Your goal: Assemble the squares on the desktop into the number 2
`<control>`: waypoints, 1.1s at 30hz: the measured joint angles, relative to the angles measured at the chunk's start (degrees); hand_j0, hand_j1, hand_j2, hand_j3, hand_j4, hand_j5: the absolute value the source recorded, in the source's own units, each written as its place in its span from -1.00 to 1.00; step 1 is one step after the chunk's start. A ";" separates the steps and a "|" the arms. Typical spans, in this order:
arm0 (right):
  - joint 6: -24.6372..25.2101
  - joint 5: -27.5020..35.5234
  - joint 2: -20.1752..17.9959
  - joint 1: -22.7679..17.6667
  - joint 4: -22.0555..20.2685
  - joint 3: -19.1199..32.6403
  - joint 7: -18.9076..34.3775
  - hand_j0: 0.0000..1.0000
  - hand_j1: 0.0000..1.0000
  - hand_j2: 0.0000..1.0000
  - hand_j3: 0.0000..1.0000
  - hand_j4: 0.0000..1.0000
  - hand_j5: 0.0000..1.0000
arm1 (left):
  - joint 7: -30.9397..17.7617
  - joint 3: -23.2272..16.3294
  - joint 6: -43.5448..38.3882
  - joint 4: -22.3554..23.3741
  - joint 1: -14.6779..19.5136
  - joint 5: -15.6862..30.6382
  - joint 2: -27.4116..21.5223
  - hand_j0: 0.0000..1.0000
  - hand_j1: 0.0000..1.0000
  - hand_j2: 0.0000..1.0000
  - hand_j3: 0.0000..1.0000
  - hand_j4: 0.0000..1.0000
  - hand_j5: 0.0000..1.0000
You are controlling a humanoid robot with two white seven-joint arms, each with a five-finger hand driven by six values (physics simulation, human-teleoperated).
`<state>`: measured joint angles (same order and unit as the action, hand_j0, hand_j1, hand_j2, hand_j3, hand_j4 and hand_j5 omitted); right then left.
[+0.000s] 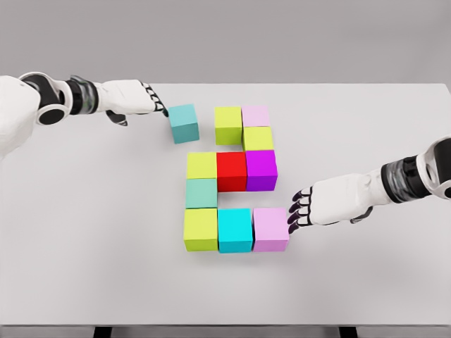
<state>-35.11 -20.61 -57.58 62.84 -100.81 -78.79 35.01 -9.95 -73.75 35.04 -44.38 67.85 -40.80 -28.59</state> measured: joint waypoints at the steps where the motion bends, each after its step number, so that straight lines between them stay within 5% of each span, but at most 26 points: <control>1: 0.00 0.00 0.03 0.00 0.00 0.00 0.00 1.00 1.00 1.00 1.00 1.00 1.00 | 0.00 0.01 0.00 0.07 0.00 0.00 0.13 0.75 0.75 0.75 0.75 0.75 0.75; 12: 0.01 -0.03 0.47 0.00 0.08 0.05 0.00 1.00 1.00 1.00 1.00 1.00 1.00 | 0.00 0.05 0.00 0.24 0.00 0.02 1.23 0.75 0.75 0.75 0.75 0.75 0.75; 16: -0.03 0.41 -2.60 -1.18 2.60 1.42 0.00 1.00 1.00 1.00 1.00 1.00 1.00 | 0.01 0.14 -0.01 0.24 -0.09 0.07 1.50 0.75 0.75 0.75 0.75 0.75 0.75; 24: -0.19 17.49 -5.63 -23.47 13.34 29.09 0.04 1.00 1.00 1.00 1.00 1.00 1.00 | -0.01 0.35 0.01 0.13 -0.26 0.27 0.89 0.75 0.75 0.75 0.75 0.75 0.75; 28: -0.04 24.04 -5.02 -25.93 12.53 38.07 0.01 1.00 1.00 1.00 1.00 1.00 1.00 | 0.00 0.07 0.01 -0.52 -0.26 0.28 -0.28 0.75 0.75 0.75 0.75 0.75 0.75; 33: -0.04 31.15 -4.72 -26.72 12.37 41.32 0.01 1.00 1.00 1.00 1.00 1.00 1.00 | 0.00 -0.44 0.01 -1.71 -0.35 0.19 -1.38 0.75 0.75 0.75 0.75 0.75 0.75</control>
<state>-35.15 10.54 -62.30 36.12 -88.44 -37.48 35.02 -9.96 -74.19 35.05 -46.09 67.50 -40.61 -29.97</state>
